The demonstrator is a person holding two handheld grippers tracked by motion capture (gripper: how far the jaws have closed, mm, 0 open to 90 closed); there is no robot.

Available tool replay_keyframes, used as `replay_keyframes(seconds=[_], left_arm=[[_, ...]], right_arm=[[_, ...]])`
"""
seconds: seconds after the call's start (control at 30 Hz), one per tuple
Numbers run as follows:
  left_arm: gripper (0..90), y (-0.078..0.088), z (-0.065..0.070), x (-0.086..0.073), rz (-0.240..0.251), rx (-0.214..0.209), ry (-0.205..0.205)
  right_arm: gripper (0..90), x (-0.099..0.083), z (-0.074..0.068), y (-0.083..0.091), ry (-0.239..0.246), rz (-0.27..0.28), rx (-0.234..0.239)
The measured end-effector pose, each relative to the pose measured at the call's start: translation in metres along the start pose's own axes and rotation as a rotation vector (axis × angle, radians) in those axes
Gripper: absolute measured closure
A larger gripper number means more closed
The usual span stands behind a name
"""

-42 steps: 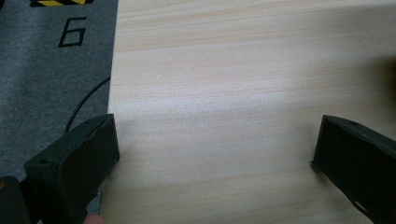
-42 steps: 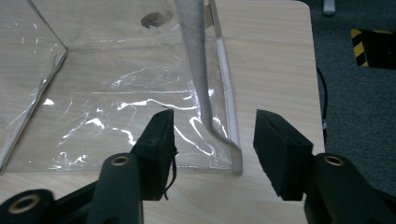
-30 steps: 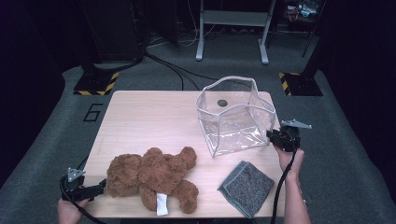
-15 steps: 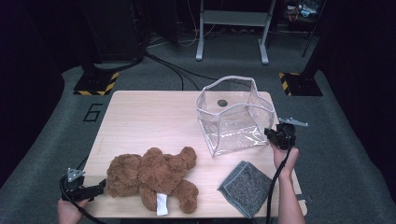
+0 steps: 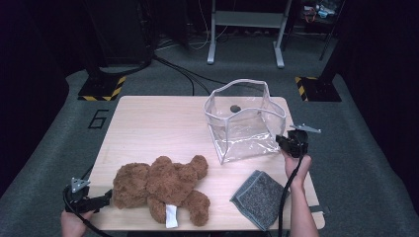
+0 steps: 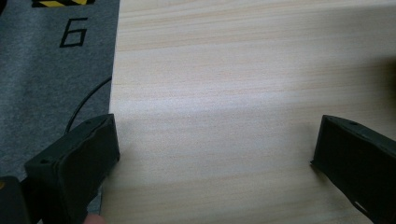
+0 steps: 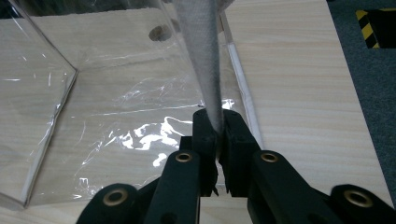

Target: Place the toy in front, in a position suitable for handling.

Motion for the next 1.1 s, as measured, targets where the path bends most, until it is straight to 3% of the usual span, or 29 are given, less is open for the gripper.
replay_keyframes(seconds=[0.77, 1.1], left_arm=[[0.1, 0.0, 0.0, 0.0, 0.004, 0.001, -0.001], [0.1, 0.0, 0.0, 0.0, 0.003, 0.0, 0.0]], right_arm=[[85.7, -0.001, -0.027, -0.004, 0.085, 0.004, 0.062], [85.6, -0.002, -0.036, -0.004, 0.099, 0.002, 0.084]])
Point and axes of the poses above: each handheld gripper's, and its own axes: y roughly backward along the jaws, x roughly out of its top, z roughly to its right, the point moved 9 cm from there along -y, roughly forward along the jaws, and after that the axes turned 15 degrees about -x, right-handed, at the moved point
